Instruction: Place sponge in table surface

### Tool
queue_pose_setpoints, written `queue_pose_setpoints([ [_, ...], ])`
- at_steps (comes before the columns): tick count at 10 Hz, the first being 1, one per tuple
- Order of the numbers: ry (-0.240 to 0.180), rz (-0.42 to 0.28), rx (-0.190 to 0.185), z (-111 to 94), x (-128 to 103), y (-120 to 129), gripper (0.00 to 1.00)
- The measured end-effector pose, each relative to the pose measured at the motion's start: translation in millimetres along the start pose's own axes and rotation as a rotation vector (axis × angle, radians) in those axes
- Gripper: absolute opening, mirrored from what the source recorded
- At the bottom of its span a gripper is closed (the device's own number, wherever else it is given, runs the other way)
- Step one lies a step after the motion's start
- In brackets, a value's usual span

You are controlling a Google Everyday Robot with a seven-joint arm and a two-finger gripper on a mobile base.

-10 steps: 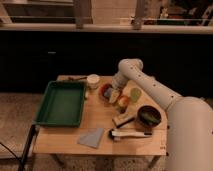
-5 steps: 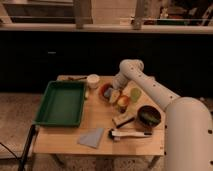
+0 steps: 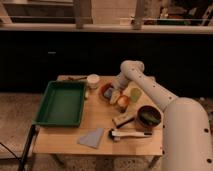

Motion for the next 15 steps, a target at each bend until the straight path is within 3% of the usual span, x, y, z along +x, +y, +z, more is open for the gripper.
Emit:
queue_pose_setpoints([
  [9,-0.007,0.021,-0.029,15,13,2,0.8],
  [15,-0.016,0.008,-0.007,8,-1,-2,0.8],
])
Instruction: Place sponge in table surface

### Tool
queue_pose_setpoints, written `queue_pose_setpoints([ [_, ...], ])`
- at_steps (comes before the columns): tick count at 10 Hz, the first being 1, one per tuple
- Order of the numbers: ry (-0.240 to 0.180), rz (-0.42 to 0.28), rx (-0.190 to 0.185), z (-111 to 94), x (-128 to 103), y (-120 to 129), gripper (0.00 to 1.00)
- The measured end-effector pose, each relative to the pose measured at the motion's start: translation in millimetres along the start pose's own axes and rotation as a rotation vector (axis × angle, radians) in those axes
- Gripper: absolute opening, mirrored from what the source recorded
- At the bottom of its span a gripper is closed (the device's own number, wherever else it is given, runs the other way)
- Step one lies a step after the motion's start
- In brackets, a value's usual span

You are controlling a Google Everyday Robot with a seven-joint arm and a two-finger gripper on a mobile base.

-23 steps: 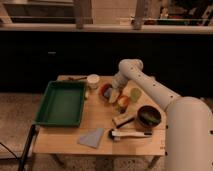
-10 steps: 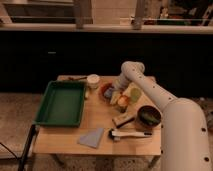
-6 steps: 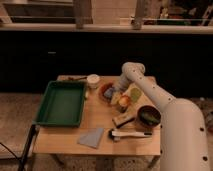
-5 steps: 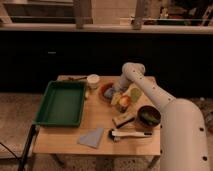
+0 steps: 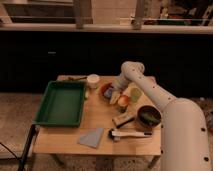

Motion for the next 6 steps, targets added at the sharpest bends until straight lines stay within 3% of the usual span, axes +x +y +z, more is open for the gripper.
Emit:
queue_pose_setpoints([
  [6,-0.007,-0.013,0.012,0.8,-11.4,-9.1,0.8],
])
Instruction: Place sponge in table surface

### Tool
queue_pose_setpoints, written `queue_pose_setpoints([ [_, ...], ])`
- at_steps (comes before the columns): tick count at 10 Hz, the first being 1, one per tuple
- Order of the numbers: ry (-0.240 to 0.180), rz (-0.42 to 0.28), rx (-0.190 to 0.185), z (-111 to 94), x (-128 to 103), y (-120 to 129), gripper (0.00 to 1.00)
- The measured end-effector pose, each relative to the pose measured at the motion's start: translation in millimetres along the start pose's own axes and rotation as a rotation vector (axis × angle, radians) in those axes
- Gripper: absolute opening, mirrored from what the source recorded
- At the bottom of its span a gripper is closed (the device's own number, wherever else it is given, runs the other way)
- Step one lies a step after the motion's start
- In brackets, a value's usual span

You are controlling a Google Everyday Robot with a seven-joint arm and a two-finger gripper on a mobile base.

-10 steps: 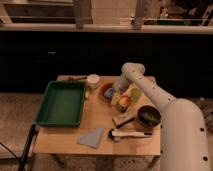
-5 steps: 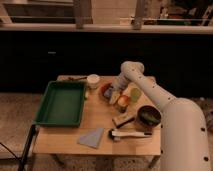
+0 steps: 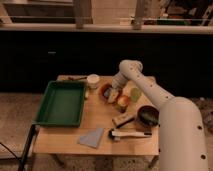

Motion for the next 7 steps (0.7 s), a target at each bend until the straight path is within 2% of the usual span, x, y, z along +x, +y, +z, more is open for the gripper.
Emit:
queue_pose_setpoints([
  [2,-0.001,-0.001,0.0,0,0,-3,0.76],
  [7,-0.01,0.013,-0.017,8,11,-7,0.27],
])
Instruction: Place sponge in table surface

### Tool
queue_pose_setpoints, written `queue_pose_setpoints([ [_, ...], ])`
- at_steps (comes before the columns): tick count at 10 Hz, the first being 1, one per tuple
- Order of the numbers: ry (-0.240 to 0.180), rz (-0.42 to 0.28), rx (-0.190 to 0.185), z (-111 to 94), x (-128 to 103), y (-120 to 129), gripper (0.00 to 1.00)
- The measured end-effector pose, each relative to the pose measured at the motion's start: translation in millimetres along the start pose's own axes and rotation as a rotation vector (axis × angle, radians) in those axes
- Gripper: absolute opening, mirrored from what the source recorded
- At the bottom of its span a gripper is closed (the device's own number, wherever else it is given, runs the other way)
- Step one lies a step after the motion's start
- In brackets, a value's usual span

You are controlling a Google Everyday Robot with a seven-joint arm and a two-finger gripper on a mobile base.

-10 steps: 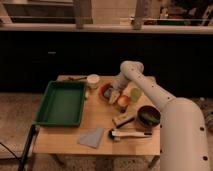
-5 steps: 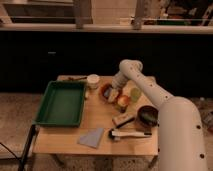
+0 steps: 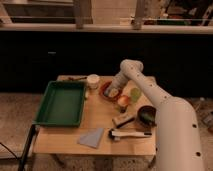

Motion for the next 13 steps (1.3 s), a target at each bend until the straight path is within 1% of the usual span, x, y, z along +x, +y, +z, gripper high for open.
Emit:
queue_pose_setpoints([
  [1,-0.008,0.005,-0.012,4,3,2,0.15],
  [2,-0.008,0.004,-0.018,5,6,3,0.07],
  [3,-0.008,0.003,-0.022,5,9,4,0.01],
  [6,0.004,-0.02,-0.019,-4,12,7,0.0],
  [9,0.016,-0.058,-0.002,-24,2,7,0.0],
  [13,0.033,-0.116,0.029,-43,-17,7,0.0],
])
